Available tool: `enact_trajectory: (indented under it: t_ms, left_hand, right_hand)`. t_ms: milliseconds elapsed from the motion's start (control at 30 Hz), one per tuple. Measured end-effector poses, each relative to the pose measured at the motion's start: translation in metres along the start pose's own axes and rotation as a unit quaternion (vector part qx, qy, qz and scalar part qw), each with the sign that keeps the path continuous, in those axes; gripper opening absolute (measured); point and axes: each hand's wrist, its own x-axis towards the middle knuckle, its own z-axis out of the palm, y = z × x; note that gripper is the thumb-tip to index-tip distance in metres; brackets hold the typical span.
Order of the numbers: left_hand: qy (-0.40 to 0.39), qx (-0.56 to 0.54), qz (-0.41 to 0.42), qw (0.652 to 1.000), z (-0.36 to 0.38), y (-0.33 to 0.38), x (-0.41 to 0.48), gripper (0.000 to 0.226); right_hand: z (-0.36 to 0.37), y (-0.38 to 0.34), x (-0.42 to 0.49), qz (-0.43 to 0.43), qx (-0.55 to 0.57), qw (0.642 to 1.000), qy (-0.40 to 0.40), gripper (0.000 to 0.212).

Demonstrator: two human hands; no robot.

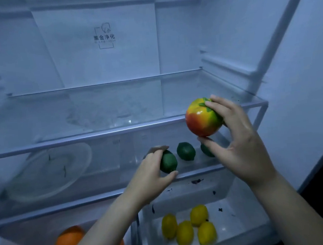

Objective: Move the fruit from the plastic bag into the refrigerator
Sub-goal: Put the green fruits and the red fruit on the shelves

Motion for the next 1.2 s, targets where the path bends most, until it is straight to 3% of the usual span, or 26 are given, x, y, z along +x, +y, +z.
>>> enact_trajectory:
  t_ms: [267,833,967,1200]
  left_hand:
    - [-0.033,-0.015,-0.01,0.999,0.009,-0.021,0.011,0.068]
    - [-0.01,-0.049,-0.094,0.994,0.036,-0.054,0.033,0.063]
    - [-0.006,-0.04,-0.127,0.991,0.041,-0.056,0.047,0.064]
    - [-0.019,-0.004,-0.114,0.993,0.047,-0.061,0.054,0.072]
  right_hand:
    - [0.01,0.005,0.027,0.018,0.005,0.999,0.033,0.066]
    - [0.03,0.012,0.074,0.136,-0.05,0.989,-0.017,0.056]
    - [0.032,0.014,0.079,0.136,-0.077,0.987,-0.035,0.052]
    - [0.036,0.016,0.075,0.109,-0.097,0.988,-0.041,0.044]
